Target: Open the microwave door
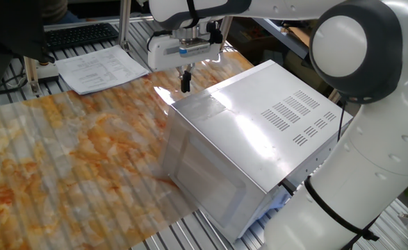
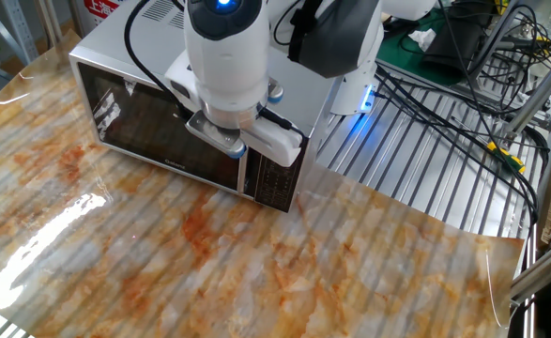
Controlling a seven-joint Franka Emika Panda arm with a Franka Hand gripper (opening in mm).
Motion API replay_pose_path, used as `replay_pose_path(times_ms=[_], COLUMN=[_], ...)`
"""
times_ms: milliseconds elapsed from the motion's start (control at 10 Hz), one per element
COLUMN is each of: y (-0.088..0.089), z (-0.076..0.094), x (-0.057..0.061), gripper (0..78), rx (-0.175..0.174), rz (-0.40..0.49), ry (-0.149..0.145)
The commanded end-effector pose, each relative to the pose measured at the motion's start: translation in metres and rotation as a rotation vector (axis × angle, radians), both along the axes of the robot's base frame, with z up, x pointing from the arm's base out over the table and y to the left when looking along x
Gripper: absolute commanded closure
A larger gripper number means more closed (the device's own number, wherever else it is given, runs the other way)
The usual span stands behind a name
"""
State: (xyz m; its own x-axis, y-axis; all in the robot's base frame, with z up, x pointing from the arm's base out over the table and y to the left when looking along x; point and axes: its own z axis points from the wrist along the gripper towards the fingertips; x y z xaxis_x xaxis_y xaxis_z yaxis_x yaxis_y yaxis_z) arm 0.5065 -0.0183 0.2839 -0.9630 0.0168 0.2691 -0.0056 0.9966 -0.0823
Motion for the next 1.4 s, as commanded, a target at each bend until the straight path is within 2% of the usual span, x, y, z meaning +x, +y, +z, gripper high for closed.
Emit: replay_pose_path(times_ms=[100,900,1400], y=[0.0005,-0.0028,-0.0027], z=[-0.003,-0.0059,-0.0062], x=[-0.0061,-0.0058,-0.0058], gripper=[77.6,77.6,77.6], rx=[-0.001,0.0,0.001], rz=[-0.005,-0.018,-0.01], ry=[0.0,0.005,0.019])
